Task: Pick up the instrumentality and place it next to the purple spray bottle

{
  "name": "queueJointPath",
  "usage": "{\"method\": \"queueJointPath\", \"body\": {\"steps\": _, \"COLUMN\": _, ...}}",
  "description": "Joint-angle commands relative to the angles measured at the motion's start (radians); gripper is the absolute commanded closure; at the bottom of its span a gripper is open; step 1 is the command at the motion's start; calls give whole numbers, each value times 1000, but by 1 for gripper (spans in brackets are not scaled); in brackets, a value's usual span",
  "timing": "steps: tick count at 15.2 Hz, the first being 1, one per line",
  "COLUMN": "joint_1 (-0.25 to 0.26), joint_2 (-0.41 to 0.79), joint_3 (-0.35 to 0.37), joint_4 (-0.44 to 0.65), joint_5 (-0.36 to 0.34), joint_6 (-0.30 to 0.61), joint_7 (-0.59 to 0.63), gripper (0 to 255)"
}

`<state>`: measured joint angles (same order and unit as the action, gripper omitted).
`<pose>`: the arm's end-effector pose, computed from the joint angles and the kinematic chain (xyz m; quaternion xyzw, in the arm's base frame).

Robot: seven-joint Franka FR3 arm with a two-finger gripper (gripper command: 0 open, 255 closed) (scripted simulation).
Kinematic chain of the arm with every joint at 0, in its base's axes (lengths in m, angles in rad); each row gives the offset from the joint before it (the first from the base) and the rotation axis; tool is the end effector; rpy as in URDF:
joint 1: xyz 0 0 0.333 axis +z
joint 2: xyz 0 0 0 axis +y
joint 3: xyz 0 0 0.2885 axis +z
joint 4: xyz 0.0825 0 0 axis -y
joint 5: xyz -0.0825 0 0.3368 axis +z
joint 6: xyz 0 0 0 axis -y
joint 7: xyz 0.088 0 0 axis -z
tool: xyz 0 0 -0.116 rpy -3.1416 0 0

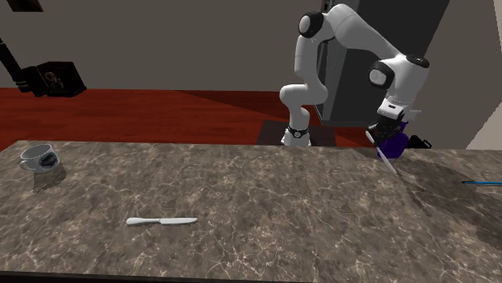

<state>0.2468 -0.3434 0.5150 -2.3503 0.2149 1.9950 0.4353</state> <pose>0.2847 0.3000 0.4284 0.9945 0.1015 -0.0263 0.0013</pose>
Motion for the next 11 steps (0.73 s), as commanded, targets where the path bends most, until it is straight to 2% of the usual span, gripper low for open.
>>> {"method": "queueJointPath", "body": {"steps": 1, "joint_1": 1, "joint_2": 10, "joint_3": 7, "joint_4": -21, "joint_5": 0, "joint_6": 31, "joint_7": 3, "gripper": 255}}
{"method": "queueJointPath", "body": {"steps": 11, "joint_1": -4, "joint_2": 82, "joint_3": 36, "joint_4": -102, "joint_5": -12, "joint_6": 181, "joint_7": 16, "gripper": 255}}
